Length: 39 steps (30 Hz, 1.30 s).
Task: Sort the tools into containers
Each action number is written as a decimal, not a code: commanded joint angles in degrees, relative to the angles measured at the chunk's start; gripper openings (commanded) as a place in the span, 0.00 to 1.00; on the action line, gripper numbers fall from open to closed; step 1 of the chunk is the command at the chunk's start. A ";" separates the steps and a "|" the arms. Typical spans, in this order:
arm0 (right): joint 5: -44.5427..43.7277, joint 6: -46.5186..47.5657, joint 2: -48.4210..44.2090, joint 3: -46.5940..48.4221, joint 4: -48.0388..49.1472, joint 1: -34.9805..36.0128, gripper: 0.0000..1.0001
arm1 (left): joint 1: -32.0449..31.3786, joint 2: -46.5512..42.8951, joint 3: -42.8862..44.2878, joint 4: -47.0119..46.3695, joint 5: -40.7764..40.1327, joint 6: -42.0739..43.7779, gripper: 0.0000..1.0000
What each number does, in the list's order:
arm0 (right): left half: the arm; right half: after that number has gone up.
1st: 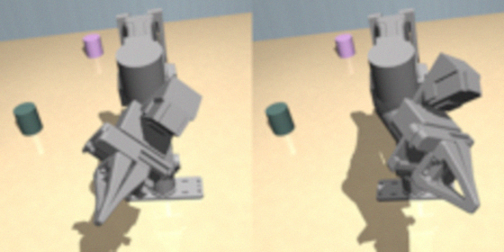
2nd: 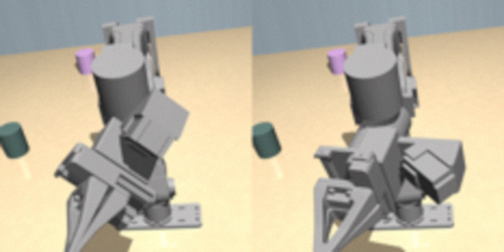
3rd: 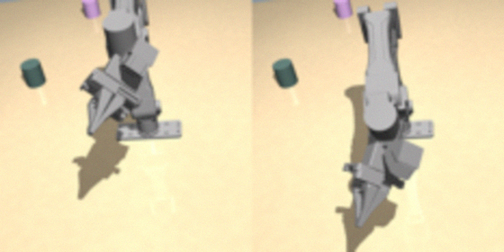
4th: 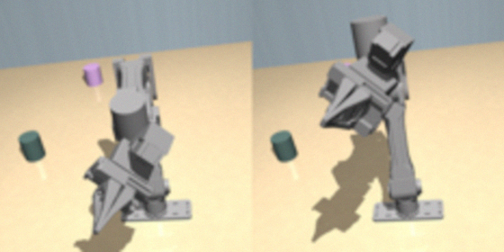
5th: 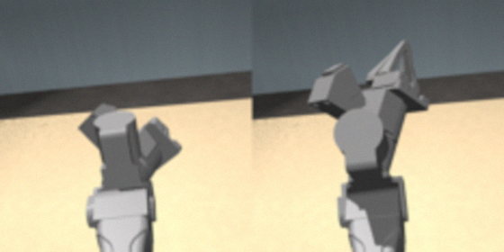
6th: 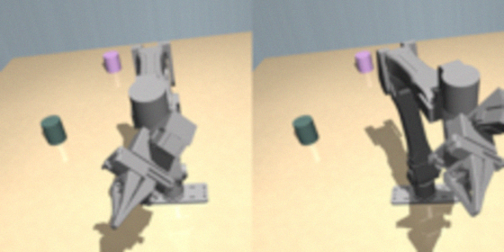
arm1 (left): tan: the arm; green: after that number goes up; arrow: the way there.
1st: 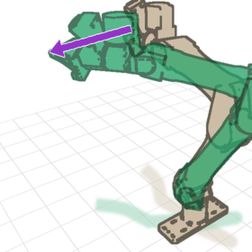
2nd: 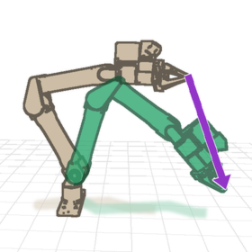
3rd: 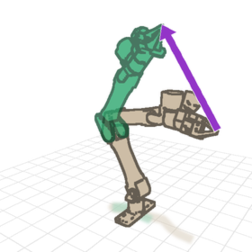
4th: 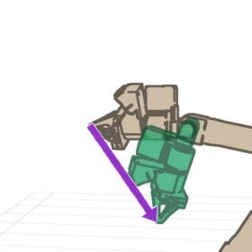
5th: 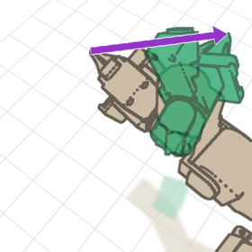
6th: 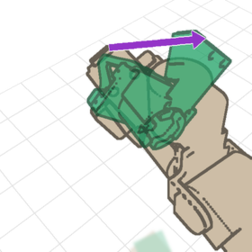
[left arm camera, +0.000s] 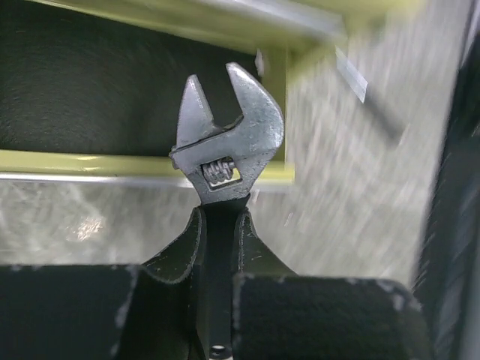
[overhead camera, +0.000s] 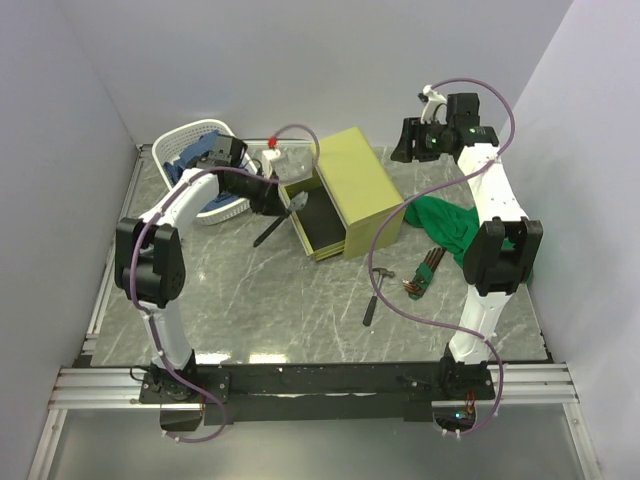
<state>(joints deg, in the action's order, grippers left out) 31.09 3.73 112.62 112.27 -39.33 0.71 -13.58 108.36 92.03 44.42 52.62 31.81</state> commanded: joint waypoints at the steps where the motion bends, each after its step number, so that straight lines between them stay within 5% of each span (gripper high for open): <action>1: -1.73 1.11 -3.28 -2.05 0.40 -0.45 0.64 | 1.45 -0.08 0.26 -25.66 6.27 -41.69 0.01; 2: -1.82 1.19 -3.37 -2.23 0.48 -0.45 0.64 | 1.72 0.45 -0.35 -33.88 6.18 -51.49 0.01; 8: -2.88 1.46 -3.72 -3.46 0.48 -0.27 0.64 | 3.21 6.94 -0.62 -52.06 5.22 -80.11 0.01; 16: -3.50 2.78 -5.04 -5.83 0.13 -0.27 0.64 | 0.76 10.30 3.07 -50.75 -5.85 -93.40 0.01; 24: -2.26 2.25 -3.37 -4.08 0.04 -0.27 0.64 | -5.74 11.70 2.63 -48.39 -13.06 -99.40 0.01; 39: -0.59 1.55 -4.51 -4.60 0.31 -0.45 0.64 | -7.16 9.67 -4.41 -44.60 -18.25 -100.81 0.01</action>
<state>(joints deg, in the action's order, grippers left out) 29.61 5.56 112.27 106.91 -39.90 0.71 -20.43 120.60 85.49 2.02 34.85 -68.71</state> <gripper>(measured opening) 0.637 0.106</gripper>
